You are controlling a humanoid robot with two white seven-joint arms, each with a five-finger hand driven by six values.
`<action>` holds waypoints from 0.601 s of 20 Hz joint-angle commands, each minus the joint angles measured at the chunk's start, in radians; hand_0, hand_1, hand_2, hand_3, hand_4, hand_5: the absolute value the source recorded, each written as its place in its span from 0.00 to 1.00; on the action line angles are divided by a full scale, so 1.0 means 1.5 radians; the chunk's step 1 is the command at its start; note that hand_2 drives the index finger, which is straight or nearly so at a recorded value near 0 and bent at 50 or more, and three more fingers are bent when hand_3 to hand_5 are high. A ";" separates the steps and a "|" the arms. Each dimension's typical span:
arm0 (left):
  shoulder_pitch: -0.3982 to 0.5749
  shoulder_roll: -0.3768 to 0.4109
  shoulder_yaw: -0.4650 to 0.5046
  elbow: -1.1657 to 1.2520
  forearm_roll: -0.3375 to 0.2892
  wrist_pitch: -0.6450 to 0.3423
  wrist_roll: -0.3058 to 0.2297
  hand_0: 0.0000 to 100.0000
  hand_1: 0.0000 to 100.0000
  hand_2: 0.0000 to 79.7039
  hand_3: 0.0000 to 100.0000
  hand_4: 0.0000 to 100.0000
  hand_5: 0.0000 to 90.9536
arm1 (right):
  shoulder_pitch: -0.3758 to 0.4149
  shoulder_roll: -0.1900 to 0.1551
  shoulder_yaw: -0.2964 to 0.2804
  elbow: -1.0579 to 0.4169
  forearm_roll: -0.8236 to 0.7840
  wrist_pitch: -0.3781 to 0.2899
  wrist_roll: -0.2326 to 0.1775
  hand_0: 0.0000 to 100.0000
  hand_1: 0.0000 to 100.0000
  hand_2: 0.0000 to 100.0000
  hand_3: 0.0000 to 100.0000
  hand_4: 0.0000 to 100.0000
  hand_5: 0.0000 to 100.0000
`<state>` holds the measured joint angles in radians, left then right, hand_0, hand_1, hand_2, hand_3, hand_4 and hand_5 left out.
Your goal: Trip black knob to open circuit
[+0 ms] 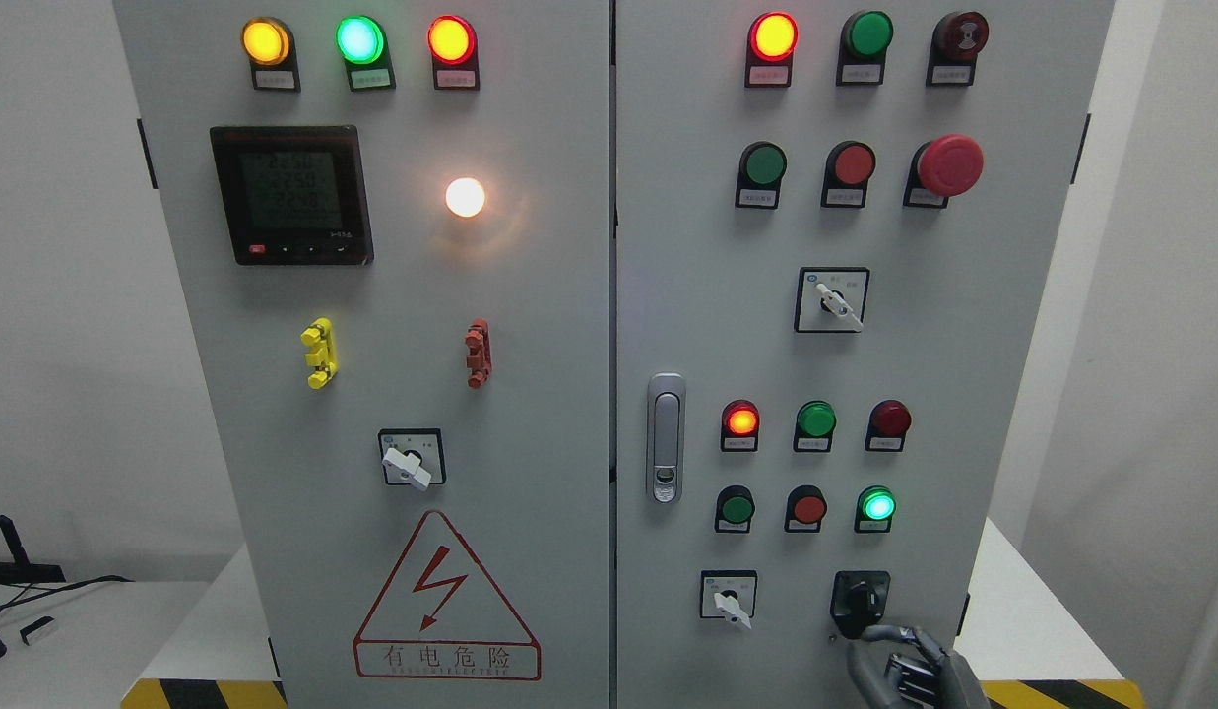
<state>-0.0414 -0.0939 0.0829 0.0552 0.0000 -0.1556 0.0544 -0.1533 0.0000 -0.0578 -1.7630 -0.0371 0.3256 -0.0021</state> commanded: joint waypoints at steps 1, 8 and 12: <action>0.000 0.000 0.000 0.000 -0.020 -0.001 0.001 0.12 0.39 0.00 0.00 0.00 0.00 | 0.001 0.007 -0.006 0.001 0.000 0.001 -0.001 0.43 0.75 0.46 1.00 1.00 0.97; 0.000 -0.001 0.000 0.000 -0.020 -0.001 0.001 0.12 0.39 0.00 0.00 0.00 0.00 | 0.001 0.007 -0.015 0.001 0.000 0.001 -0.001 0.43 0.75 0.46 1.00 1.00 0.97; 0.000 0.000 0.000 0.000 -0.020 -0.001 0.001 0.12 0.39 0.00 0.00 0.00 0.00 | 0.001 0.007 -0.021 0.004 0.000 0.002 0.000 0.43 0.75 0.45 1.00 1.00 0.97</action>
<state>-0.0414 -0.0939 0.0828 0.0552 0.0000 -0.1556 0.0544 -0.1521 0.0001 -0.0706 -1.7611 -0.0369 0.3273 -0.0015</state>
